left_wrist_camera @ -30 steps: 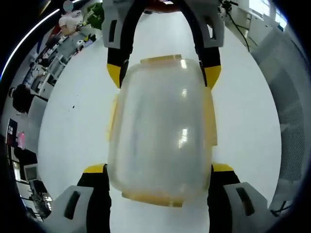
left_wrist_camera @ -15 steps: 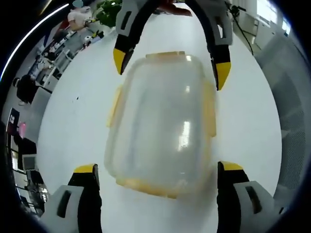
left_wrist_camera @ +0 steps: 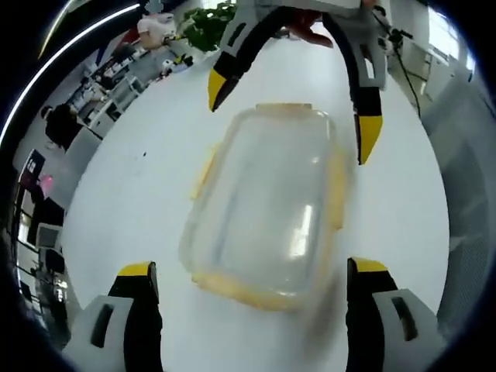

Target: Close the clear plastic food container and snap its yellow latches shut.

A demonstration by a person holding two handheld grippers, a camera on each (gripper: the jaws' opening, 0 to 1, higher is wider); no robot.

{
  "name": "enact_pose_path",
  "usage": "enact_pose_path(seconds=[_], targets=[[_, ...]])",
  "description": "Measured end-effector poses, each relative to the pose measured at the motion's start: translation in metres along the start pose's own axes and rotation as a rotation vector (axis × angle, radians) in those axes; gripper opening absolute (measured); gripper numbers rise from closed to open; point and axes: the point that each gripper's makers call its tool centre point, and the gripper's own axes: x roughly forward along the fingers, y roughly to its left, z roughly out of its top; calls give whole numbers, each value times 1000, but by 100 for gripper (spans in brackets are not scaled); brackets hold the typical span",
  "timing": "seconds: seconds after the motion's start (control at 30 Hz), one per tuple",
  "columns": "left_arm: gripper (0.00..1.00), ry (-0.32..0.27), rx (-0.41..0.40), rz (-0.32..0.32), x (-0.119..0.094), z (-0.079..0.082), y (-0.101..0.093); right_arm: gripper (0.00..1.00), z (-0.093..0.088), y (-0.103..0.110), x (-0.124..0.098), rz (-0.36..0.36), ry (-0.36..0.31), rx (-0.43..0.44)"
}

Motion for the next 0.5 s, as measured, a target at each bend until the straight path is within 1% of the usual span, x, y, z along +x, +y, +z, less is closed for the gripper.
enact_pose_path(seconds=[0.1, 0.17, 0.27, 0.43, 0.5], targets=[[99, -19, -35, 22, -5, -1, 3, 99, 1, 1, -3, -4, -24, 43], [99, -17, -44, 34, -6, -5, 4, 99, 1, 2, -5, -12, -37, 48], [99, -21, -65, 38, -9, -7, 2, 99, 0, 3, -6, -16, -39, 67], [99, -31, -98, 43, -13, -9, -1, 99, 1, 4, -10, -25, -65, 105], [99, -37, -115, 49, -15, -11, -2, 99, 4, 4, -11, -32, -88, 146]])
